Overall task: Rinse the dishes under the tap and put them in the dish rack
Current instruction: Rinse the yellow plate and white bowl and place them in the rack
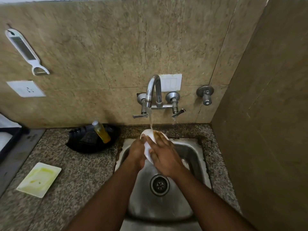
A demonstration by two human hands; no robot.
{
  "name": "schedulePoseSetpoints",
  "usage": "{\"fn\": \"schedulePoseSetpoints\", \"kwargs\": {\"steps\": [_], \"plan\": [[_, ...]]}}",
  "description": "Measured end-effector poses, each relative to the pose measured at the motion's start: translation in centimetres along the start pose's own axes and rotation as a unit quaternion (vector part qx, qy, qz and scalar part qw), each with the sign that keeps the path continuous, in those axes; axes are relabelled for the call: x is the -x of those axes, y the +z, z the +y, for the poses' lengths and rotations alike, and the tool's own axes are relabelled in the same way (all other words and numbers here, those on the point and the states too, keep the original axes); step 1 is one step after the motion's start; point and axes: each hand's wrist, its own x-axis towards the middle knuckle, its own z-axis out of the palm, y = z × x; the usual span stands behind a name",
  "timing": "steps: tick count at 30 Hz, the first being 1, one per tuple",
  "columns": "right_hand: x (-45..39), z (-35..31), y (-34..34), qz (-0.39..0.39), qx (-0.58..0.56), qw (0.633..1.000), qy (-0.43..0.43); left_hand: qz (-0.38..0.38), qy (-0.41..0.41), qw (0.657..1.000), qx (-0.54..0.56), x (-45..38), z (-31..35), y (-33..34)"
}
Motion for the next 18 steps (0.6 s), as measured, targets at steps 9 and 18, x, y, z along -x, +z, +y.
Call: {"fn": "schedulePoseSetpoints", "kwargs": {"steps": [9, 18], "plan": [[-4.5, -0.4, 1.1, 0.04, -0.12, 0.976, 0.178, -0.05, 0.006, 0.998, 0.046, 3.0, -0.8, 1.3], [-1.6, -2.3, 1.4, 0.06, -0.001, 0.998, -0.005, 0.025, -0.059, 0.997, -0.042, 1.3, 3.5, 1.6]]}}
